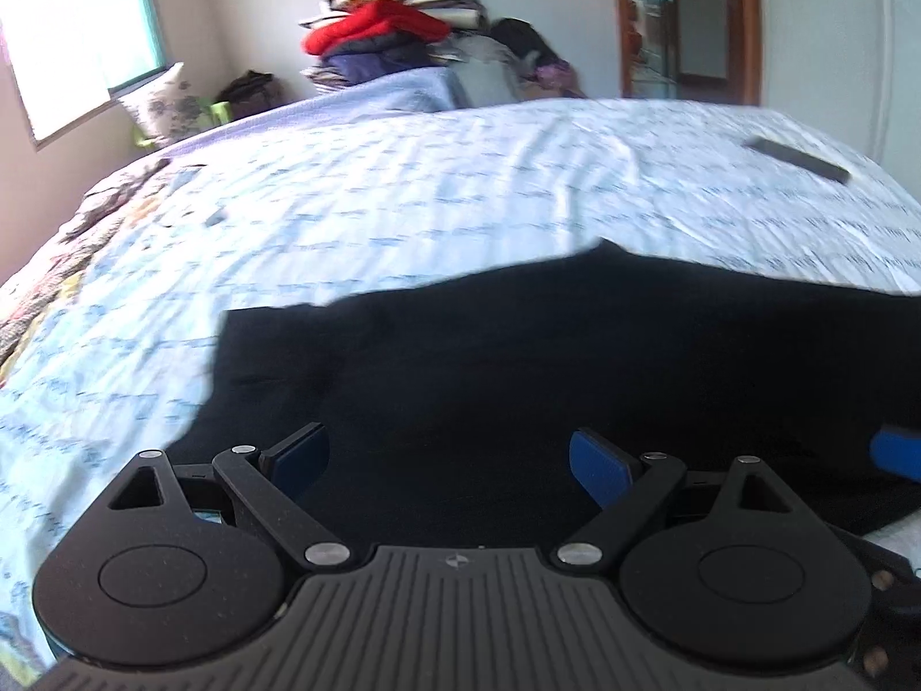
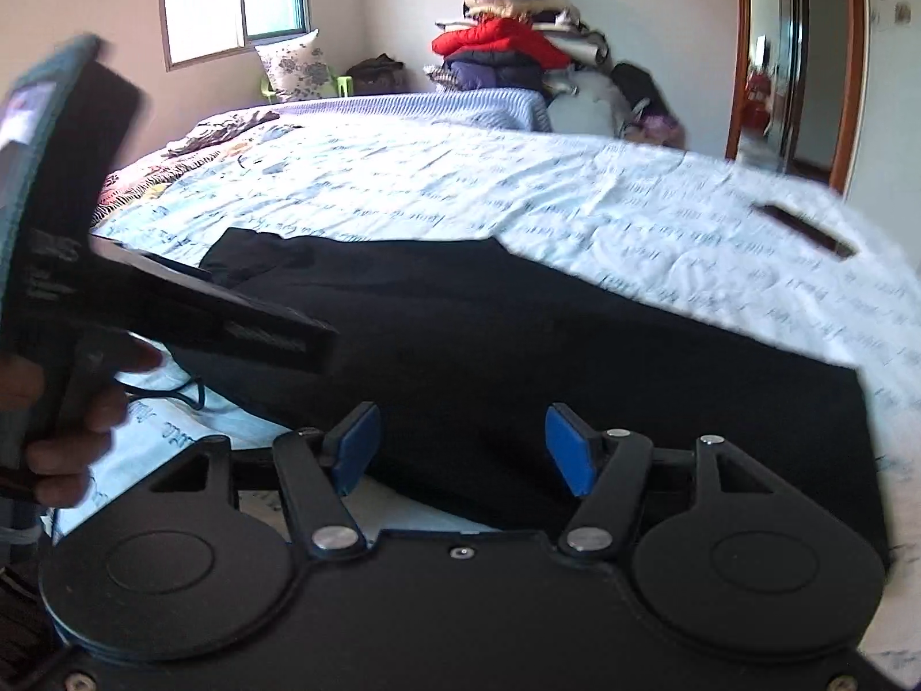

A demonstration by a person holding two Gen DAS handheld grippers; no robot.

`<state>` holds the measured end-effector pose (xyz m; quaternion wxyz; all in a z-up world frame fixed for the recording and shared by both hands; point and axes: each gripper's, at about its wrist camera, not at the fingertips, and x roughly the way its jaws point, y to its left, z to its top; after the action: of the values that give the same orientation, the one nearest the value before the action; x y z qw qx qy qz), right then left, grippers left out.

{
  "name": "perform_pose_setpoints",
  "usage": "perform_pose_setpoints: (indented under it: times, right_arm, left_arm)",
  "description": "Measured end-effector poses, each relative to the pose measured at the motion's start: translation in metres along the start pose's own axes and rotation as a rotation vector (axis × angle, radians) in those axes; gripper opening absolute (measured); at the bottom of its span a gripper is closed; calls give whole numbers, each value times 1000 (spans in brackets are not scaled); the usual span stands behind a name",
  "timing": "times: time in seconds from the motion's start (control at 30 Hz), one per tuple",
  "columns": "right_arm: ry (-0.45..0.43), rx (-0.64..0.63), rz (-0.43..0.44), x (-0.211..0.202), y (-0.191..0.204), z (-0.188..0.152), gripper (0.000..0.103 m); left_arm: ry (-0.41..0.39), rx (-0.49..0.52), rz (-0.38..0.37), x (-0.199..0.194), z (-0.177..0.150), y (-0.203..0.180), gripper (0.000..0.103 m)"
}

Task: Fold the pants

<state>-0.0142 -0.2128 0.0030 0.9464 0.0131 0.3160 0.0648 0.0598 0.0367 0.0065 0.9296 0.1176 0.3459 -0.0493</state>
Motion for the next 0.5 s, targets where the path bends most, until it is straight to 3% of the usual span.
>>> perform_pose_setpoints:
  times: [0.1, 0.23, 0.3, 0.37, 0.5]
  right_arm:
    - [8, -77, 1, 4, 18, -4, 64]
    - [-8, -211, 67, 8, 51, -8, 64]
    - [-19, -290, 82, 14, 73, -10, 63]
    - [-33, -378, 96, 20, 96, -11, 63]
    - [-77, -540, 121, 35, 140, -6, 62]
  left_arm:
    - [-36, -11, 98, -16, 2, 36, 93]
    - [-121, -4, 362, -39, 7, 90, 98]
    - [-127, 6, 435, -43, 8, 111, 102]
    - [-101, -16, 435, -38, 6, 129, 102]
    - [16, -122, 323, -17, -3, 152, 101]
